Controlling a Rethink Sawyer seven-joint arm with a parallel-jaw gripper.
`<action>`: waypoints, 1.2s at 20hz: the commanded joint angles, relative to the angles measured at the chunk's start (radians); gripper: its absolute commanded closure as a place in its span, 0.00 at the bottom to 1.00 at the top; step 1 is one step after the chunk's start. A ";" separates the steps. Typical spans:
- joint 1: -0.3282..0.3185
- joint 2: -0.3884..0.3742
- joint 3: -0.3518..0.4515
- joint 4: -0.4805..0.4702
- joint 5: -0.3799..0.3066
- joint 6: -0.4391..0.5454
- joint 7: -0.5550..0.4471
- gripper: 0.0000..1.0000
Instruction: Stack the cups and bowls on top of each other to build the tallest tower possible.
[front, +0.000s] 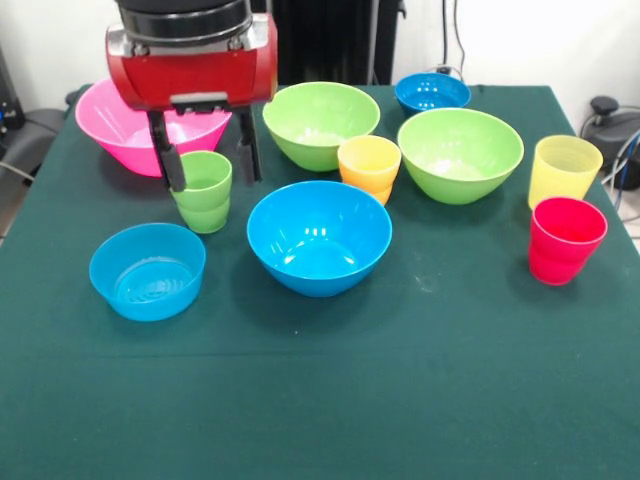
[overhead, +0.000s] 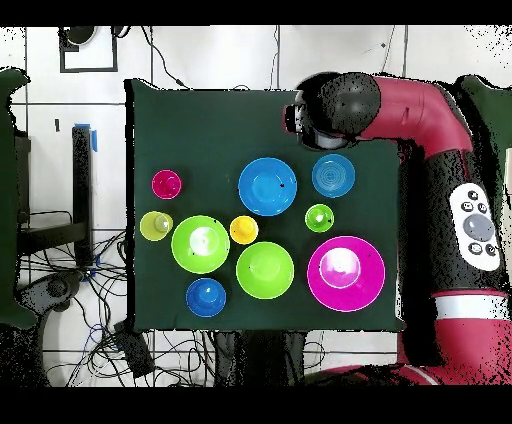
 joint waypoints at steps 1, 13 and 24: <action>0.046 -0.033 -0.037 0.172 -0.030 -0.045 0.001 0.00; 0.036 -0.010 -0.013 0.243 -0.024 -0.186 0.022 0.00; 0.037 -0.012 -0.039 0.268 -0.015 -0.237 0.041 0.00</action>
